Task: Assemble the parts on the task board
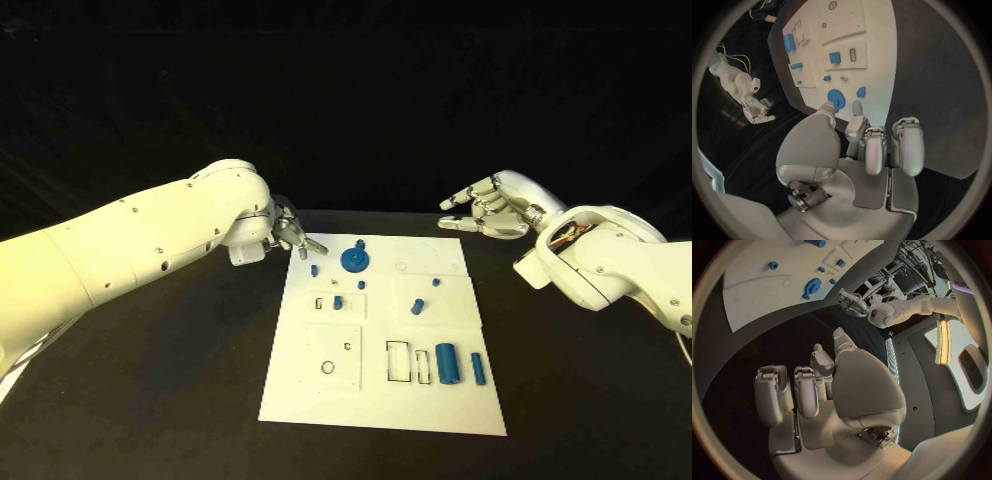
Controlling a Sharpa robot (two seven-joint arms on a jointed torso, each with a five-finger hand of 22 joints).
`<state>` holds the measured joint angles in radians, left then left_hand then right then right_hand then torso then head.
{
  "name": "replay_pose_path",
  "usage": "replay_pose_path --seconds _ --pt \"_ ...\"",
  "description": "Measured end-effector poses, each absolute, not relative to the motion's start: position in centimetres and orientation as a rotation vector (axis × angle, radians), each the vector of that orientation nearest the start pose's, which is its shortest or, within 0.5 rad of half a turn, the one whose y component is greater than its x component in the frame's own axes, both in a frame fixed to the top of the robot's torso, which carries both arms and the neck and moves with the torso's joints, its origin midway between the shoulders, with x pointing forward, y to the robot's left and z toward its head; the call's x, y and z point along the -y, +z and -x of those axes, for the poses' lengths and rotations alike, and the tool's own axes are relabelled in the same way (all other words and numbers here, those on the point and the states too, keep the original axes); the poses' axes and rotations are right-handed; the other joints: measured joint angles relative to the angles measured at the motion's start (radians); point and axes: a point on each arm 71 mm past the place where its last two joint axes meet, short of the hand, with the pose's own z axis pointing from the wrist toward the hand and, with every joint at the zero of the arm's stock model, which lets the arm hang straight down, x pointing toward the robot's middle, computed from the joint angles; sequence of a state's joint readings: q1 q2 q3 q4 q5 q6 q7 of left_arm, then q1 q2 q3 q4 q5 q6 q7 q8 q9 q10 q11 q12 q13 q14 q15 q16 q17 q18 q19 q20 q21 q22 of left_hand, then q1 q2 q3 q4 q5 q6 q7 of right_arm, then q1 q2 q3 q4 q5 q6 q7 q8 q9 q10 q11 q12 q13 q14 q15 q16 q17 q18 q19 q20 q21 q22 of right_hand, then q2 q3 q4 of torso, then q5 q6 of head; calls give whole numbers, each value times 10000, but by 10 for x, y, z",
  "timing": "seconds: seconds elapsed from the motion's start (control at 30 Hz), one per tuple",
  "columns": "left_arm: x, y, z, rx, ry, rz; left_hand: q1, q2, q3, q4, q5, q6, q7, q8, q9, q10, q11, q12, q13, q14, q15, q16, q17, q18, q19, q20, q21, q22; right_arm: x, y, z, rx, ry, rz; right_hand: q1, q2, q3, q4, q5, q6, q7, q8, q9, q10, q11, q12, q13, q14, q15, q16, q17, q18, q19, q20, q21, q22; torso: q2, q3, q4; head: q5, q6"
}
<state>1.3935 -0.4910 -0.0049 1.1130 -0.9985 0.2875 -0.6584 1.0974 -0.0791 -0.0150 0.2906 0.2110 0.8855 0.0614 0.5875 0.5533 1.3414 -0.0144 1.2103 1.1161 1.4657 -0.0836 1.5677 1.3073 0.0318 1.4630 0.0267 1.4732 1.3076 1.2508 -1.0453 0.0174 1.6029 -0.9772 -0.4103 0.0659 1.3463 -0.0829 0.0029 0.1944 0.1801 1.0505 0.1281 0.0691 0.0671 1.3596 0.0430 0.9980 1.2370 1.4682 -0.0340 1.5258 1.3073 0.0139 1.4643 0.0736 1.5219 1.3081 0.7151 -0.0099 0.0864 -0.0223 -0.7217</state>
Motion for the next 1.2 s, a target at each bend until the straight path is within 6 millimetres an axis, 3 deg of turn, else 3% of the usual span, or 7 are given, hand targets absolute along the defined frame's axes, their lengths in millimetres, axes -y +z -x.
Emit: replay_pose_path --seconds 0.27,0.77,1.03,1.2 --pt "-159 -152 -580 -23248 -2084 2206 119 119 -59 5 0 205 -44 0 -62 1 0 0 40 0 0 0 0 -1 0 0 0 0 278 -125 -482 -15116 8726 -2945 0 0 0 0 0 0 0 0 0 0 0 0 0 0 0 0 8 0 0 0 0 -1 34 -17 -14 58 6" --pt "-153 -164 -584 -23480 -1941 1967 157 158 -87 -23 0 312 -81 0 -73 1 -1 59 95 -1 -1 0 8 0 0 -1 1 -1 275 -126 -482 -15126 8781 -2919 0 0 1 0 0 0 0 0 0 1 0 0 0 0 0 0 6 0 0 0 1 -2 30 -10 -20 48 -36" --pt "-152 -167 -585 -23520 -1929 1975 489 489 -86 -23 0 389 -111 1 -110 39 -38 59 110 -1 -1 0 7 0 0 -1 1 -2 275 -126 -482 -15129 8791 -2912 0 0 1 -1 0 0 0 0 0 1 0 0 1 0 0 0 5 0 0 0 1 -4 21 -4 -17 58 -35" --pt "-150 -170 -585 -23565 -1940 1958 609 526 -86 -23 0 402 -98 1 -127 39 -38 59 109 -1 -1 0 6 0 0 -1 1 -2 275 -126 -482 -15130 8797 -2908 0 0 -55 0 57 0 0 0 0 1 0 0 -17 0 0 0 5 -1 0 0 1 -4 21 -6 -16 63 -26"
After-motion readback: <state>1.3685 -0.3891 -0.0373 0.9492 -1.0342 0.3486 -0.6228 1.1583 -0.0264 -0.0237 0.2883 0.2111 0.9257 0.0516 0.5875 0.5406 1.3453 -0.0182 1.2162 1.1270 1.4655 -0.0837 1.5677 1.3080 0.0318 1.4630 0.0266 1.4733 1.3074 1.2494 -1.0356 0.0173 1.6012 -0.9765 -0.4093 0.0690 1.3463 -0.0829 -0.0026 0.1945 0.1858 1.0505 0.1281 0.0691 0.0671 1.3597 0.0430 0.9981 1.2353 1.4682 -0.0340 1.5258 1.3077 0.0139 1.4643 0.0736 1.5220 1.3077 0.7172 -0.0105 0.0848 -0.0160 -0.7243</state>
